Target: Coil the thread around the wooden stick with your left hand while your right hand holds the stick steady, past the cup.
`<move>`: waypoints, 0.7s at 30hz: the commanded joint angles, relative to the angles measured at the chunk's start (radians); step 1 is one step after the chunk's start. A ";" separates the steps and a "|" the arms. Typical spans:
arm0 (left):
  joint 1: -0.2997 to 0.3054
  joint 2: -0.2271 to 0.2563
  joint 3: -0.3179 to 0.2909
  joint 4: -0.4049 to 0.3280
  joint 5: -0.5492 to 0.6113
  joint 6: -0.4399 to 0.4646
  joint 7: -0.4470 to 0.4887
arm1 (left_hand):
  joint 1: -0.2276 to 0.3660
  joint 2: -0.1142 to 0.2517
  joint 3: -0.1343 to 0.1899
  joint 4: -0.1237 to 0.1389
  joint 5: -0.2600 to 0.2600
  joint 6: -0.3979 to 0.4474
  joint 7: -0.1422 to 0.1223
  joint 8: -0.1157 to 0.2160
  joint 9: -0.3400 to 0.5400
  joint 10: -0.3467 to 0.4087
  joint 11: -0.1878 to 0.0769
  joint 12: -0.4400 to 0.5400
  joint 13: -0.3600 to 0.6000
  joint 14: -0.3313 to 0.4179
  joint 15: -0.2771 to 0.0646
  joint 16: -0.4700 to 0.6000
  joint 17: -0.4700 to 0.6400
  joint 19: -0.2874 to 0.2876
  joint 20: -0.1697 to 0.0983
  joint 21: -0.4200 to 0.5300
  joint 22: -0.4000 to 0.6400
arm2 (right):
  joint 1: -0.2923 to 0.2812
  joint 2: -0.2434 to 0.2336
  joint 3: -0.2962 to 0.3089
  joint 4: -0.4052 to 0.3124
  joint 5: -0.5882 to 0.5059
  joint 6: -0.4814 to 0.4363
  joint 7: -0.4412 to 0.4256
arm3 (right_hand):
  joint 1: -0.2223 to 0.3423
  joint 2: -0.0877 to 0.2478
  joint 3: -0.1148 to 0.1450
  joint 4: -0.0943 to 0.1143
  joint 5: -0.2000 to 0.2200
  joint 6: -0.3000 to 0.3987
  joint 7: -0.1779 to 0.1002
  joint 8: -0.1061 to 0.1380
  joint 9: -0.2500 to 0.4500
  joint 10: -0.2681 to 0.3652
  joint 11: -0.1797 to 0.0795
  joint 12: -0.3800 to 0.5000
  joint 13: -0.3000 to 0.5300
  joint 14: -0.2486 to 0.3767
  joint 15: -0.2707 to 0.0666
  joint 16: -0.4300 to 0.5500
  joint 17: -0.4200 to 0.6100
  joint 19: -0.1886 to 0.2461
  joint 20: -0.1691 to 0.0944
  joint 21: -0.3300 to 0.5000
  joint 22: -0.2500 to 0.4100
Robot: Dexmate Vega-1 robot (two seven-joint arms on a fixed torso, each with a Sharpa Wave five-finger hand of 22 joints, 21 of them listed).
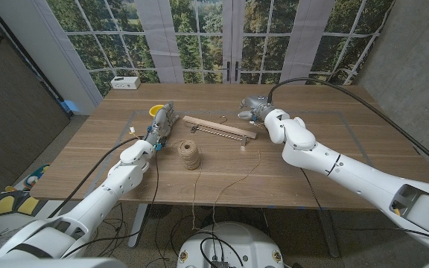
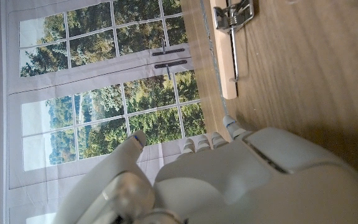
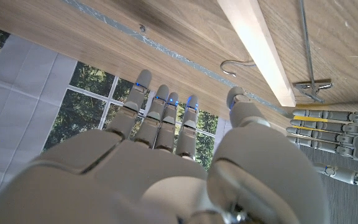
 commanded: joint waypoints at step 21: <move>-0.015 -0.006 -0.002 0.036 -0.012 0.004 -0.025 | 0.007 0.038 0.006 -0.001 0.002 -0.047 0.005 0.001 0.005 -0.083 0.006 0.003 0.006 -0.089 0.004 0.001 0.005 0.000 0.010 -0.006 0.004 | 0.040 0.045 -0.054 0.071 -0.009 0.015 0.081 | 0.017 -0.017 -0.022 0.006 0.013 0.004 0.000 -0.010 0.005 -0.002 0.002 -0.010 0.002 0.000 -0.046 0.004 0.003 0.010 0.001 -0.009 0.005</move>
